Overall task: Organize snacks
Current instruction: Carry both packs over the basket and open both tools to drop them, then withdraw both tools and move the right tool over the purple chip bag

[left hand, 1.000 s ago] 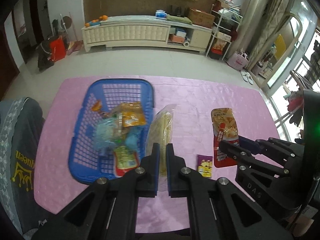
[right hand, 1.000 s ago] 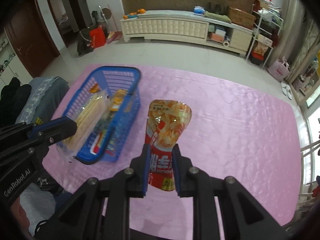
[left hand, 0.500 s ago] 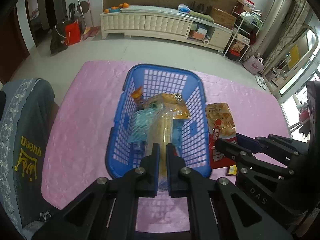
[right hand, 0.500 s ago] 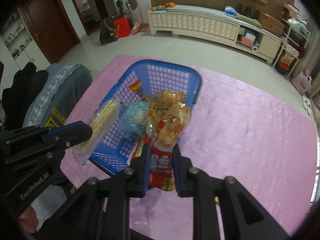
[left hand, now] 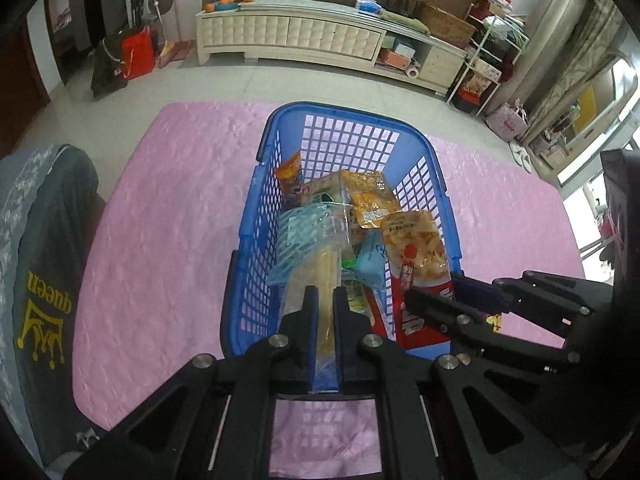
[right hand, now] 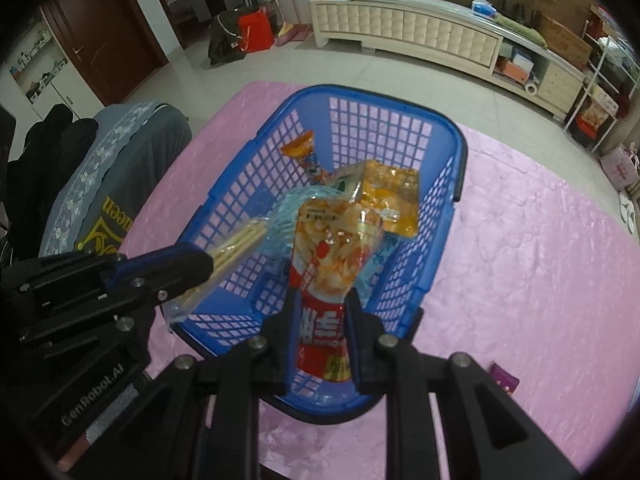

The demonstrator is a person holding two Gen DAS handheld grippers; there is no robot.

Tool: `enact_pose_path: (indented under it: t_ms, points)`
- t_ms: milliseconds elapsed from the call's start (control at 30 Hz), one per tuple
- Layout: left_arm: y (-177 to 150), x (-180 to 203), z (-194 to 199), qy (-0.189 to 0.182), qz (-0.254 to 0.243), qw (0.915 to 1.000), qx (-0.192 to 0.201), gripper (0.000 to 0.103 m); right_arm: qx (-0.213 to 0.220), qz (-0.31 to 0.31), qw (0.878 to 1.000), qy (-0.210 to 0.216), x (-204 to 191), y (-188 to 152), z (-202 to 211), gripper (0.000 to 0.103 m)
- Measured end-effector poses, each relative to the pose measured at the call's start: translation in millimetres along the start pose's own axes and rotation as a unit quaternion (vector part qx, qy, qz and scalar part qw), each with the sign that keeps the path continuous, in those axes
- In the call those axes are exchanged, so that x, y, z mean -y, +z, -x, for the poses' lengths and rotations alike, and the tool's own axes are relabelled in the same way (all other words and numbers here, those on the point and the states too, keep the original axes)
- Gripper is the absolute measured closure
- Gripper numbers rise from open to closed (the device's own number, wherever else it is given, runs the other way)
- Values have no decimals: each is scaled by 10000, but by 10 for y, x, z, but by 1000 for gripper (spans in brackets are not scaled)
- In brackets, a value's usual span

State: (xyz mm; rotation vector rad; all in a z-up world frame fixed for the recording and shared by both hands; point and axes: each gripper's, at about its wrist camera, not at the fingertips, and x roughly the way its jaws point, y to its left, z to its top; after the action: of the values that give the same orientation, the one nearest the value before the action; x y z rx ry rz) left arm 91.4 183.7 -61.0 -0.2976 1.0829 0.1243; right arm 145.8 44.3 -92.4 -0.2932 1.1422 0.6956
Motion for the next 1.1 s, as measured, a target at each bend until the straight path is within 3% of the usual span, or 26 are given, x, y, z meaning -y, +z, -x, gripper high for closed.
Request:
enact_pose_path:
  t_ms: [100, 267, 333, 400, 467, 567, 833, 1100]
  points:
    - [9, 9, -39, -46, -48, 9999, -112, 96, -30, 11, 10000, -17, -23, 9, 1, 78]
    - [-17, -41, -65, 137, -30, 9998, -149, 68, -137, -77, 9999, -50, 7, 19, -31, 76]
    - [-39, -91, -44, 76, 23, 9999, -135, 64, -210, -70, 9997, -101, 9, -2, -53, 72]
    - [-84, -116, 5, 98, 30, 9999, -84, 63, -208, -53, 9993, -291, -1, -51, -53, 64]
    - [-126, -126, 57, 165, 15, 9999, -17, 61, -148, -126, 9990, -409, 2, -91, -31, 40]
    - [-212, -153, 175, 203, -9, 9997, 129, 54, -69, -239, 9985, -492, 43, -160, 28, 20]
    - [-741, -46, 578, 400, -328, 9958, 750, 34, 735, -730, 9933, -522, 80, -598, 483, 15]
    - [-1349, 42, 992, 334, -188, 9877, 1518, 33, 1636, -601, 9821, -712, -173, -1211, 911, 11]
